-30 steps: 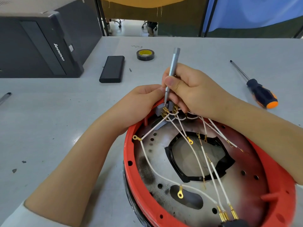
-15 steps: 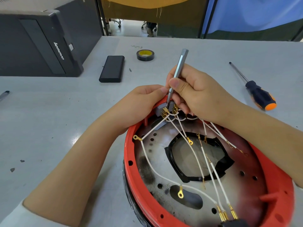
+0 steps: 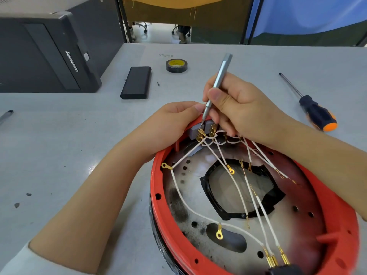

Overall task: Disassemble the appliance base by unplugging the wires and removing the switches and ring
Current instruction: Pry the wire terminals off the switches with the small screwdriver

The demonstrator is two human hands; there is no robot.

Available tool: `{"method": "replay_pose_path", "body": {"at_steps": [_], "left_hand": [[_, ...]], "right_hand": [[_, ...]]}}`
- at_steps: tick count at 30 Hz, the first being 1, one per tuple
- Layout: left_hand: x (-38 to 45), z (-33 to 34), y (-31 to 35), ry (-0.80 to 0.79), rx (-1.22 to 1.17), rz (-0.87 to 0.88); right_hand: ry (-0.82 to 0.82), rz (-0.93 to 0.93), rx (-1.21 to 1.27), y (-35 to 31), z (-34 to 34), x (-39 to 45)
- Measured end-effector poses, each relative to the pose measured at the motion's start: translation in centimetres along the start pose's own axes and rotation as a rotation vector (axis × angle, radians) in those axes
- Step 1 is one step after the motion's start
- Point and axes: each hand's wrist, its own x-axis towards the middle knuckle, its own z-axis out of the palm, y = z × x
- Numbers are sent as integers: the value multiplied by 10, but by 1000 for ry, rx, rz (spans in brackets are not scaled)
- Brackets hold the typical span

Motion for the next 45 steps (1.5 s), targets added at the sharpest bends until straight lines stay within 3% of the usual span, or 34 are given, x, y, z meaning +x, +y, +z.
{"method": "replay_pose_path", "body": {"at_steps": [8,19,28,40,45], "left_hand": [[1,-2,-1,-1,38,-13],[-2,2,7,-14,-49,18],[0,0,5,-48,-18,7],[0,-1,3,-25,12,0],[0,1,2,-5,-17,-28]], "right_hand": [[-30,-45,-97,4,4,1],[-36,74,-170,-2,5,11],[-43,22,29,0,3,3],[-53,-19,-52,2,3,2],[-150,44,-114,-7,-1,12]]}}
